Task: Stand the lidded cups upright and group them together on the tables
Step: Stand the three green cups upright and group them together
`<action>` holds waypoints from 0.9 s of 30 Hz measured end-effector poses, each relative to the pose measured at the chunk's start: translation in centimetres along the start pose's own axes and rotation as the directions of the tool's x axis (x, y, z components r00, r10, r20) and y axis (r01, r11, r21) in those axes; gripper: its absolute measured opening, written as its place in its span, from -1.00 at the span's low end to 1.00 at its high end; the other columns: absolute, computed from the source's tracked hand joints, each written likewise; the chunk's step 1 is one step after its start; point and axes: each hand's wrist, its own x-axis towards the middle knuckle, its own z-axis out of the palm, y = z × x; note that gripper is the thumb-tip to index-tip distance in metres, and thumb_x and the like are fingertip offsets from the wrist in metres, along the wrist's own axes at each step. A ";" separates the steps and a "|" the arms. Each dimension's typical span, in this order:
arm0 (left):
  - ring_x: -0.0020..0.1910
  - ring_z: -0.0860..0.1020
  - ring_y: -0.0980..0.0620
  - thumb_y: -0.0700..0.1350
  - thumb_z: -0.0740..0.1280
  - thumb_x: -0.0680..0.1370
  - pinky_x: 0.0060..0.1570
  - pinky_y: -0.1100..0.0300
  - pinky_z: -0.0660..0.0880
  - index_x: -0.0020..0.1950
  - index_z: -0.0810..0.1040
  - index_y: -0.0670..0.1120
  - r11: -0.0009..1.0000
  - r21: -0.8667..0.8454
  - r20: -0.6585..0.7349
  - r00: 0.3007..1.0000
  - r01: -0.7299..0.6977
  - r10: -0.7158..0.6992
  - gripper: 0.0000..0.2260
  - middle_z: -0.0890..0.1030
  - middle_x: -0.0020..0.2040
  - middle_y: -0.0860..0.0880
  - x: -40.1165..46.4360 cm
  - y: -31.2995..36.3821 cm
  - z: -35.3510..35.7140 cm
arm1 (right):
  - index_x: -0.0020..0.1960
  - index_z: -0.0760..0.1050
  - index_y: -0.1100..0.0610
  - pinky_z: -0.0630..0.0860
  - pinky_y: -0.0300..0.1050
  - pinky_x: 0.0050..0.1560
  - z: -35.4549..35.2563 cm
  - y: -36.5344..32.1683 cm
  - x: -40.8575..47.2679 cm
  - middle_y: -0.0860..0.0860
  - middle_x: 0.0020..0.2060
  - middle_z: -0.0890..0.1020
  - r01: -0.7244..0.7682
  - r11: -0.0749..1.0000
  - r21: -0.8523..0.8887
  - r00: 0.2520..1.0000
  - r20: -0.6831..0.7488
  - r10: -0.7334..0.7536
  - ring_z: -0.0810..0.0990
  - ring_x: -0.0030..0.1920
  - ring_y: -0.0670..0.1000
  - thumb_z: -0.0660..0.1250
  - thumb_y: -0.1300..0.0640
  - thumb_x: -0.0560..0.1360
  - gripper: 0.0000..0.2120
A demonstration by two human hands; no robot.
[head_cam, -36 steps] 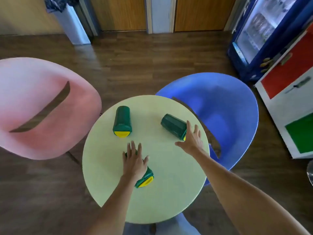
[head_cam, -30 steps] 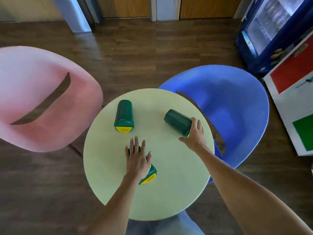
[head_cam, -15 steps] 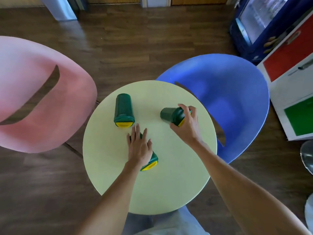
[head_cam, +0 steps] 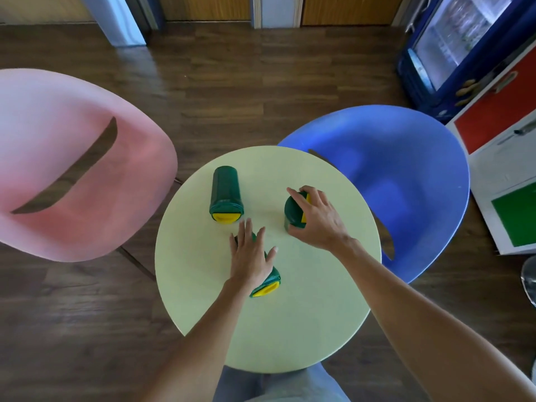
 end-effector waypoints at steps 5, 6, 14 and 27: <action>0.57 -0.06 -0.13 0.22 0.21 0.53 0.39 -0.32 0.10 0.44 0.29 -0.02 0.991 -0.108 -0.127 0.987 0.083 -0.097 -0.45 0.06 0.58 -0.12 -4.1 0.9 1.5 | 0.51 0.17 -0.05 0.41 0.06 0.31 0.2 0.0 -0.2 0.08 0.37 0.31 0.016 1.000 -0.018 1.000 -0.019 -0.016 0.27 0.37 0.14 0.38 -0.08 0.36 -0.22; 0.56 -0.07 -0.15 0.23 0.23 0.51 0.36 -0.36 0.13 0.46 0.26 -0.03 0.984 -0.128 -0.118 0.983 0.123 -0.138 -0.40 0.01 0.59 -0.12 -5.1 1.4 2.1 | 0.51 0.17 -0.05 0.40 0.05 0.32 0.2 0.0 -0.2 0.07 0.38 0.31 0.013 1.000 -0.010 0.999 -0.031 -0.013 0.26 0.38 0.13 0.36 -0.10 0.38 -0.25; 0.51 0.10 -0.30 0.02 0.50 0.34 0.20 -0.18 0.46 0.46 0.24 -0.09 0.973 -0.112 -0.120 0.969 0.201 -0.214 -0.23 0.06 0.58 -0.18 -6.2 2.7 3.7 | 0.50 0.25 0.05 0.38 0.08 0.32 0.1 0.3 0.0 0.10 0.39 0.39 0.039 0.997 0.067 0.995 -0.094 -0.032 0.32 0.36 0.16 0.04 0.05 0.65 -0.58; 0.15 0.42 -0.11 0.07 0.47 0.25 0.03 -0.01 0.49 0.34 0.17 0.01 0.934 -0.261 0.183 0.962 0.245 -0.201 -0.23 0.40 0.18 -0.03 -2.5 4.3 -5.7 | 0.41 0.37 0.08 0.42 0.11 0.26 0.2 0.4 0.2 0.10 0.31 0.46 0.018 0.991 0.134 0.992 -0.129 0.000 0.41 0.26 0.20 0.04 0.11 0.65 -0.64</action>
